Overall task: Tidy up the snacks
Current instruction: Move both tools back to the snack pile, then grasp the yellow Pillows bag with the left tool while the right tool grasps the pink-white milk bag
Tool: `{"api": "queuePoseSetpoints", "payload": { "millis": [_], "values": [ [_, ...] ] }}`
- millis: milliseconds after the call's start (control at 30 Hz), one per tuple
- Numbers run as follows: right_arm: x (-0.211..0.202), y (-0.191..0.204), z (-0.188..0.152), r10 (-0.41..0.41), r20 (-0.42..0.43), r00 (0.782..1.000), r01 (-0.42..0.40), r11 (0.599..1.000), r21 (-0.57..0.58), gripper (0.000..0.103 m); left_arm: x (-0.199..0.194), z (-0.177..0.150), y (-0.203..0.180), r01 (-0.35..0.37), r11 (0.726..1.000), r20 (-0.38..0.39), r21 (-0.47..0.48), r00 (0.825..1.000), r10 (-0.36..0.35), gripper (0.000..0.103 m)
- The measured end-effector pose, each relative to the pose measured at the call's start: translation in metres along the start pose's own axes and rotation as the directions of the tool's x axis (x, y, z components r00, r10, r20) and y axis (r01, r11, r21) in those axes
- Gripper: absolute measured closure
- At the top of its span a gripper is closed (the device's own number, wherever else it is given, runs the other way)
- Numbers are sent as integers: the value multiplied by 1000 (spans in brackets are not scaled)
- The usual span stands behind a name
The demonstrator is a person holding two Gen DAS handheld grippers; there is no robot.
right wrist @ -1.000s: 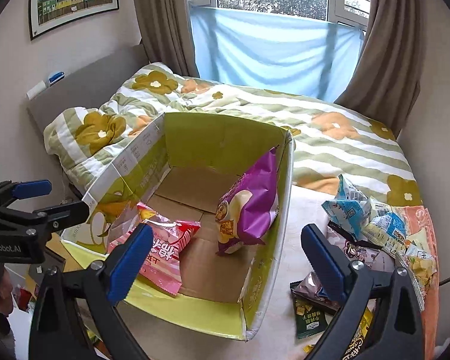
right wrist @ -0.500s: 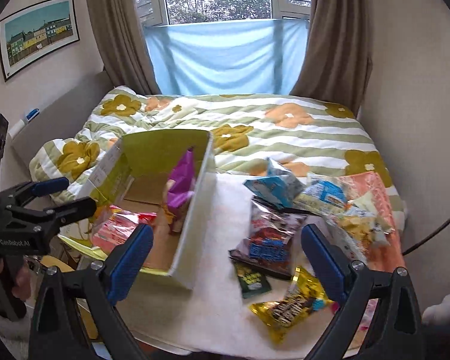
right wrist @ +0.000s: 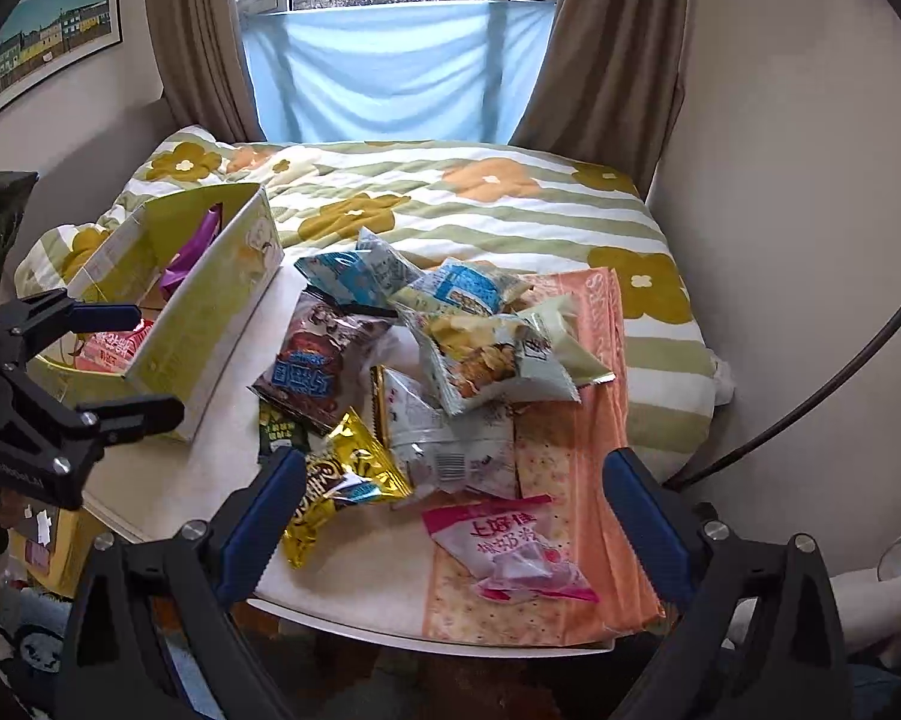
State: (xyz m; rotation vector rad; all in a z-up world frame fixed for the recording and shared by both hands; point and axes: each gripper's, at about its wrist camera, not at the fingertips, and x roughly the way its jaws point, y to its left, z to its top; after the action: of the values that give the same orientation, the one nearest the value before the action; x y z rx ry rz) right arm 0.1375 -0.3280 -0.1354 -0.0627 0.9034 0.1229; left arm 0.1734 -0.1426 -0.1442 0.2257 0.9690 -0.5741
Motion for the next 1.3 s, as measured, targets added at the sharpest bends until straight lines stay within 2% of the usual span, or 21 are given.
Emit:
{"api": "queuePoseSetpoints", "payload": {
  "millis": [167, 233, 367, 467, 533, 600, 733, 833, 900, 967, 1233, 1267, 1300],
  "values": [
    [35, -35, -24, 69, -70, 995, -68, 998, 11, 5, 47, -10, -29, 11, 1000, -79, 8, 997, -11, 1],
    [49, -43, -34, 92, -99, 991, -92, 996, 5, 5, 63, -17, -35, -7, 1000, -103, 23, 995, 10, 1],
    [75, -46, -52, 122, -159, 980, -130, 991, -39, 5, 92, -28, -37, -36, 998, -164, 42, 986, 42, 1],
    [85, -40, -61, 123, -167, 978, -143, 984, -111, 5, 106, -34, -36, -30, 998, -190, 46, 981, 38, 4],
    [92, -34, -65, 116, -176, 978, -144, 977, -156, 5, 118, -38, -36, -24, 998, -212, 52, 977, 34, 7],
    [101, -30, -69, 118, -191, 974, -153, 971, -182, 7, 128, -41, -36, -18, 998, -231, 63, 972, 32, 16],
    [118, -31, -75, 112, -238, 965, -161, 967, -197, 16, 144, -45, -36, -9, 996, -252, 89, 967, 31, 22],
    [125, -34, -79, 88, -253, 964, -142, 969, -203, 17, 153, -47, -37, -2, 995, -262, 104, 965, 29, 31],
    [126, -35, -79, 83, -257, 963, -138, 969, -205, 17, 154, -48, -36, 6, 993, -253, 117, 967, 24, 41],
    [127, -37, -79, 77, -262, 962, -134, 969, -206, 18, 154, -48, -37, 13, 992, -250, 129, 968, 20, 44],
    [137, -40, -79, 45, -293, 955, -117, 966, -232, 38, 157, -42, -38, 10, 991, -254, 130, 967, 23, 48],
    [138, -39, -79, 52, -301, 952, -126, 965, -231, 39, 155, -42, -41, 8, 991, -252, 133, 967, 26, 49],
    [138, -38, -80, 46, -301, 953, -122, 963, -240, 40, 154, -42, -42, 6, 991, -247, 134, 969, 28, 56]
  ]
}}
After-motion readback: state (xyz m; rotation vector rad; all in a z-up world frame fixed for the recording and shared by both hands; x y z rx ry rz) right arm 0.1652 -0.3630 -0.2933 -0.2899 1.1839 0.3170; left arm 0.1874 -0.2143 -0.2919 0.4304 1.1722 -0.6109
